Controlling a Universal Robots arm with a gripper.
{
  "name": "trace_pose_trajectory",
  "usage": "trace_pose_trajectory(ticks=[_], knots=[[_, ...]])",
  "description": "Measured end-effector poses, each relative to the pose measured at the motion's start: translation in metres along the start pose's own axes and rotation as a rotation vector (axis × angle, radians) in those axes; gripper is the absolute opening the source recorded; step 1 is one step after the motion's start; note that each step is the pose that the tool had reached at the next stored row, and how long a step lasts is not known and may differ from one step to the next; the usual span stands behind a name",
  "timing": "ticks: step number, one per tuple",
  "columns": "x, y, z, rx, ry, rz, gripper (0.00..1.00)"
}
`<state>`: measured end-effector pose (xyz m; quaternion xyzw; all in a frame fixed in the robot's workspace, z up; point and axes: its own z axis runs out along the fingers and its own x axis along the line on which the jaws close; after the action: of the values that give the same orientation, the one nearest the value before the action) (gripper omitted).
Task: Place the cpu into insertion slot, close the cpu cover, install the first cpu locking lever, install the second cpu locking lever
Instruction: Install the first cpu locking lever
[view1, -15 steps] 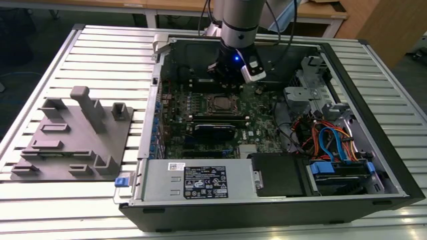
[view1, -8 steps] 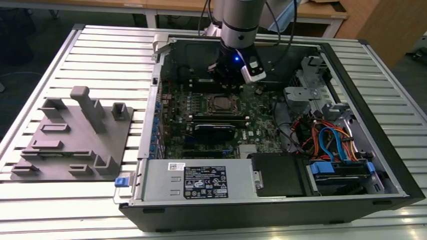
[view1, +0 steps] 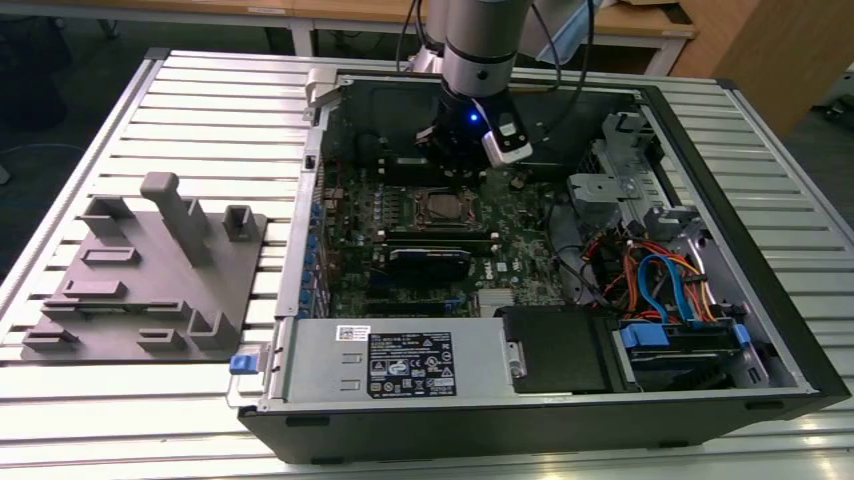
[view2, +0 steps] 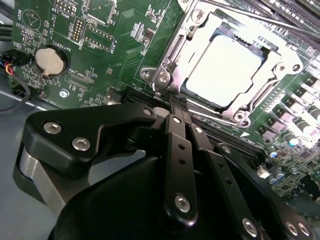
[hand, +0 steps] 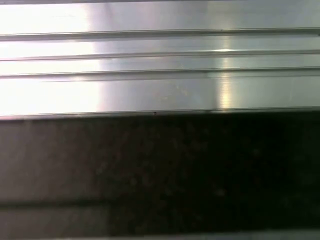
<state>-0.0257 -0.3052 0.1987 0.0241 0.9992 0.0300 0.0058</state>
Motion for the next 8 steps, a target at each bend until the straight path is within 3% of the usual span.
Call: trace_pose_trajectory(ticks=[8], knots=[[0.0000,0.0001,-0.0015,-0.0001,-0.0001,0.000,0.11]])
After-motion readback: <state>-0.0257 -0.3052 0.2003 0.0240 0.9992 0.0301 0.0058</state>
